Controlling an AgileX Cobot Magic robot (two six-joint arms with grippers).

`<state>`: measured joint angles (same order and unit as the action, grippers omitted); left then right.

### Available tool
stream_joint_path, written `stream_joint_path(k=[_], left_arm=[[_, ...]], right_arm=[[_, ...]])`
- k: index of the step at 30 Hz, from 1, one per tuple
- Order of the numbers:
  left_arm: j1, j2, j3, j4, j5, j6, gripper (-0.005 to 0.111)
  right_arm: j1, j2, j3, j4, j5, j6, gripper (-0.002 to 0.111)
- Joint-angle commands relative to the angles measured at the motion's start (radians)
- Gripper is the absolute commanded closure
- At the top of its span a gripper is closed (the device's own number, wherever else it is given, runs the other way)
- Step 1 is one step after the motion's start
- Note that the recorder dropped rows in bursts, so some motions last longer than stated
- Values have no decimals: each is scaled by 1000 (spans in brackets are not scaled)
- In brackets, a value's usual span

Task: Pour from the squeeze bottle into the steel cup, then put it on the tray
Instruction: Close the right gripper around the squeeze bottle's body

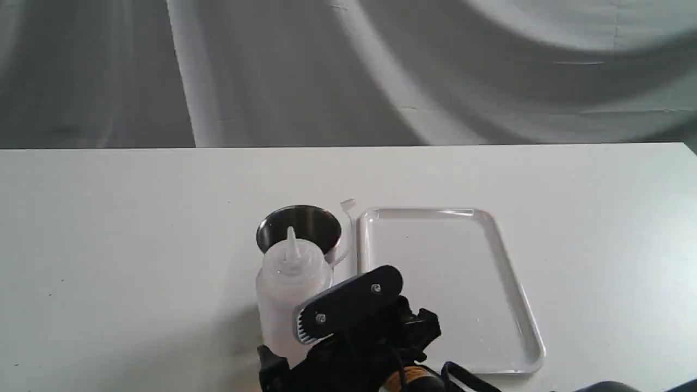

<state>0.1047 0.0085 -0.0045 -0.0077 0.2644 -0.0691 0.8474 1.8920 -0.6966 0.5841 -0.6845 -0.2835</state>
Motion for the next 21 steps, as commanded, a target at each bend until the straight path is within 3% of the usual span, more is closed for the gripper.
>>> stream_joint_path(k=[1, 21], left_arm=[[-5, 3, 4, -4, 1, -2, 98], [-5, 3, 4, -4, 1, -2, 98]], right_arm=[[-9, 1, -4, -39, 6, 9, 18], [-14, 1, -66, -42, 54, 7, 18]])
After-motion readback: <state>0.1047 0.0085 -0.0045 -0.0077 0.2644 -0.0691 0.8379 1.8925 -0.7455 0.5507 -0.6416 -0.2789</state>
